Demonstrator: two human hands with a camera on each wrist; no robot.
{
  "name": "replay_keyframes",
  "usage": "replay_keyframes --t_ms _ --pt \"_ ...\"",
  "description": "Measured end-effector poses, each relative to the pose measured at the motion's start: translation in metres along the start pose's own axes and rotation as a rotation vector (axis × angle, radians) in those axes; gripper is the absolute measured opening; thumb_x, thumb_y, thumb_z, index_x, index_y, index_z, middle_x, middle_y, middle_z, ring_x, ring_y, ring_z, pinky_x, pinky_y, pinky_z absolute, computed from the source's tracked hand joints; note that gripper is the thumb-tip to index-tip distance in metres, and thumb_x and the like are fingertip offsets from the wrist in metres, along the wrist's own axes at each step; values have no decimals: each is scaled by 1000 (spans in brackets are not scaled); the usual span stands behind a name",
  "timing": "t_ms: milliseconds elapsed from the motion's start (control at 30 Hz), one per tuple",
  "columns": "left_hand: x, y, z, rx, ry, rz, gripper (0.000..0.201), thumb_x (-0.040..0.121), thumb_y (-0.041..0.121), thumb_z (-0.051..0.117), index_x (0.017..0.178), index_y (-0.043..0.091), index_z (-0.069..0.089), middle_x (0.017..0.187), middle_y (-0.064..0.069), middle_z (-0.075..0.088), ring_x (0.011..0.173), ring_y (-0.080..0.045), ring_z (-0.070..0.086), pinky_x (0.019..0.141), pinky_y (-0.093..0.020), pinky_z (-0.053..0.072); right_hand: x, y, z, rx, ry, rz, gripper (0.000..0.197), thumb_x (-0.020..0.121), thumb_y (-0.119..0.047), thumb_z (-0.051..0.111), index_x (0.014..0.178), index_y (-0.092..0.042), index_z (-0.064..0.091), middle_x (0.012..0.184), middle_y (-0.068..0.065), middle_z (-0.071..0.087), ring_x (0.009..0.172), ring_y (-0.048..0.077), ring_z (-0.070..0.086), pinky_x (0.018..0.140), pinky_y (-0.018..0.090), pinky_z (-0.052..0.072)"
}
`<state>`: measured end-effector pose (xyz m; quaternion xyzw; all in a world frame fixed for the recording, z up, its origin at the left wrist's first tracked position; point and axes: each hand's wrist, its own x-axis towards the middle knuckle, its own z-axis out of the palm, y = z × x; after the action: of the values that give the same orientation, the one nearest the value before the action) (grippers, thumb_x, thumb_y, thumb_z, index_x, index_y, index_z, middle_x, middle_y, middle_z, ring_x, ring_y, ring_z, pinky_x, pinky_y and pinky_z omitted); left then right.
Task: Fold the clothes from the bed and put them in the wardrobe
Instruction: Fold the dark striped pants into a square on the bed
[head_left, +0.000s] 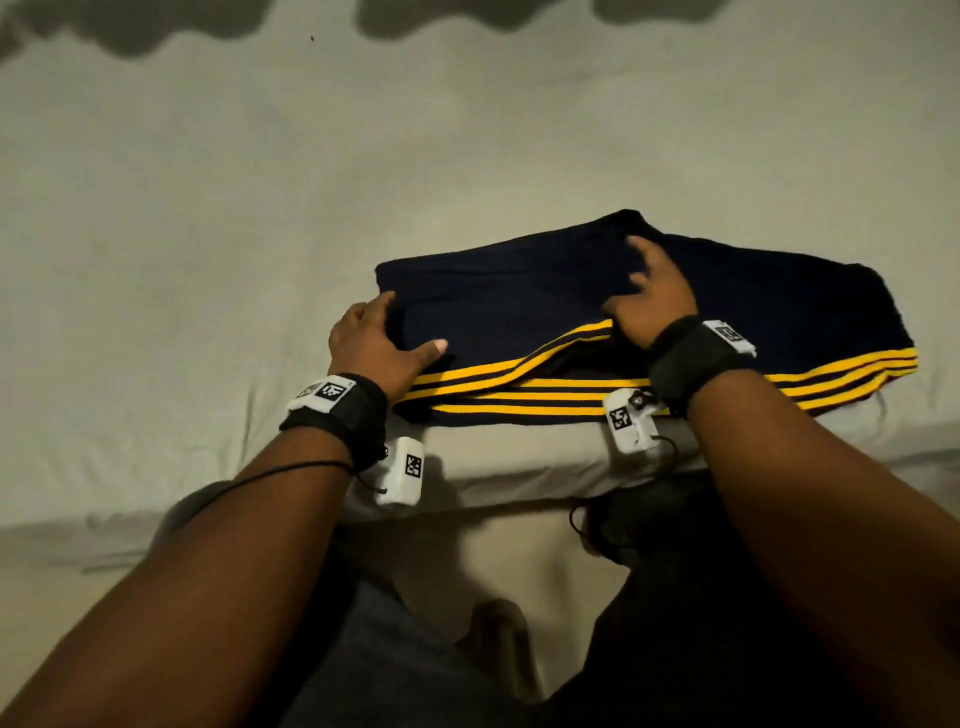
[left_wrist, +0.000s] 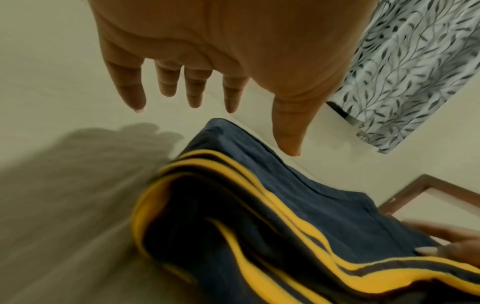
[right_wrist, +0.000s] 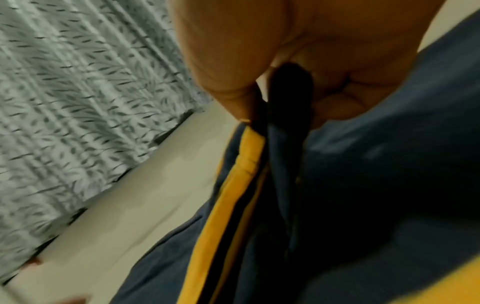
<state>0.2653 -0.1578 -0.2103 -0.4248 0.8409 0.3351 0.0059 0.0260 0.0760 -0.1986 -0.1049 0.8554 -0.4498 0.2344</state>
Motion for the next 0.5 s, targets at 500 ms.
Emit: replay_keyframes --t_ms 500 --pt "-13 8 -3 -133 -177 -179 40 90 38 74 118 9 71 108 -13 71 96 -35 67 88 -40 54 -78 68 -23 -451 -58 55 78 84 -38 79 151 -22 43 142 10 55 127 28 55 108 39 45"
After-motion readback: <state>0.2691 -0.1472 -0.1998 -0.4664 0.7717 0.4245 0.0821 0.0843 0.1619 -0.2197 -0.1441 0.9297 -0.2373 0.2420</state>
